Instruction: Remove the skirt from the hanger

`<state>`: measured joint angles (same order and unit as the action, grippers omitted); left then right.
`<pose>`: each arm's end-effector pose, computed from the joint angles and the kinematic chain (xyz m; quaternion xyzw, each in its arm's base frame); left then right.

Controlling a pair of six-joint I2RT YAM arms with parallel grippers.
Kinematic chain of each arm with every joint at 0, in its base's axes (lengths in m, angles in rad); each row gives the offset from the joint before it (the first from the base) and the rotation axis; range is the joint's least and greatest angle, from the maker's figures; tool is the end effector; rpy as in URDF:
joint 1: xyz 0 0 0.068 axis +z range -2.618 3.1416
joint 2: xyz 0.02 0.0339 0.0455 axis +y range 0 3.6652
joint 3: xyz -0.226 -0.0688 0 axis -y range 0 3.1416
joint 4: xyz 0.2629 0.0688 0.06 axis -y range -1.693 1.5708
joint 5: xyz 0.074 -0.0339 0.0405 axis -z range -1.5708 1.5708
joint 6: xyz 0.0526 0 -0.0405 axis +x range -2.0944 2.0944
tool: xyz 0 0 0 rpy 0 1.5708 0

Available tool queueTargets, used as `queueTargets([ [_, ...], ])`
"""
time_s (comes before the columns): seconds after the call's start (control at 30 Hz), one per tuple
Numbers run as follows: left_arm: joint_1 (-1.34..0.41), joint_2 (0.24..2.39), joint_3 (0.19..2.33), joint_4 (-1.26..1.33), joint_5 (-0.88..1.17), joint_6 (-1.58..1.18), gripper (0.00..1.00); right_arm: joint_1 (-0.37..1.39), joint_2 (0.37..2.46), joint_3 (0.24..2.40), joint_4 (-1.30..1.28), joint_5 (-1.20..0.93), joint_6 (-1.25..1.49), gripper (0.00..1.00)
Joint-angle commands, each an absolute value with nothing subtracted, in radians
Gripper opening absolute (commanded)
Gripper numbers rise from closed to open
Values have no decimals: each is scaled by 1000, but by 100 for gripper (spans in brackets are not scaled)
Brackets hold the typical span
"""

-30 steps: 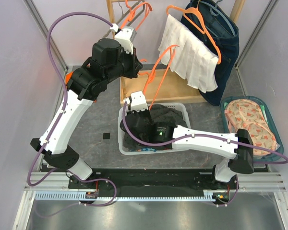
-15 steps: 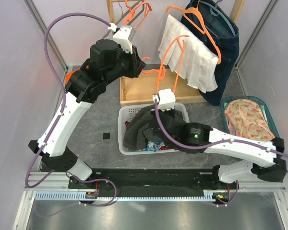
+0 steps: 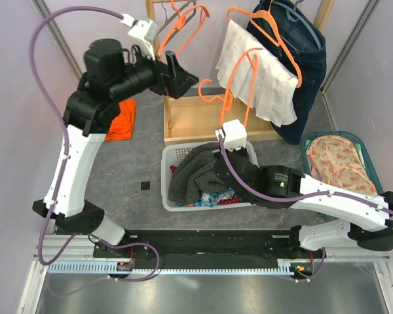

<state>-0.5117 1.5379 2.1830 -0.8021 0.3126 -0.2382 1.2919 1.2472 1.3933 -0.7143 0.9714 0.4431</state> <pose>0.2616 -0.1654 0.5260 0.2026 0.7303 -0.3451 0.5536 0.1207 0.2638 0.3696 -0.1149 0.7991 0.0594 0.5871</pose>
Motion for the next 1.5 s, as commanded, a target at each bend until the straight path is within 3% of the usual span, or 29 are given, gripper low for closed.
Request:
queueTargets([
  [0.0, -492, 1465, 2334, -692, 394, -144, 99, 1260, 1216, 1466, -701, 893, 403, 0],
  [0.17, -492, 1444, 2387, -692, 577, -83, 100, 1233, 1272, 1592, -693, 714, 377, 0],
  [0.33, -491, 1411, 2373, -703, 384, 57, 99, 1117, 1330, 1837, -707, 395, 390, 0],
  [0.5, -492, 1364, 2317, -710, 333, 213, 100, 928, 1462, 2072, -762, 192, 382, 0],
  [0.77, -491, 1292, 2182, -712, 261, 276, 99, 614, 1644, 2207, -695, -292, 535, 0],
  [1.47, -492, 1210, 1957, -718, 265, 281, 98, 336, 1876, 2381, -394, -612, 825, 0],
])
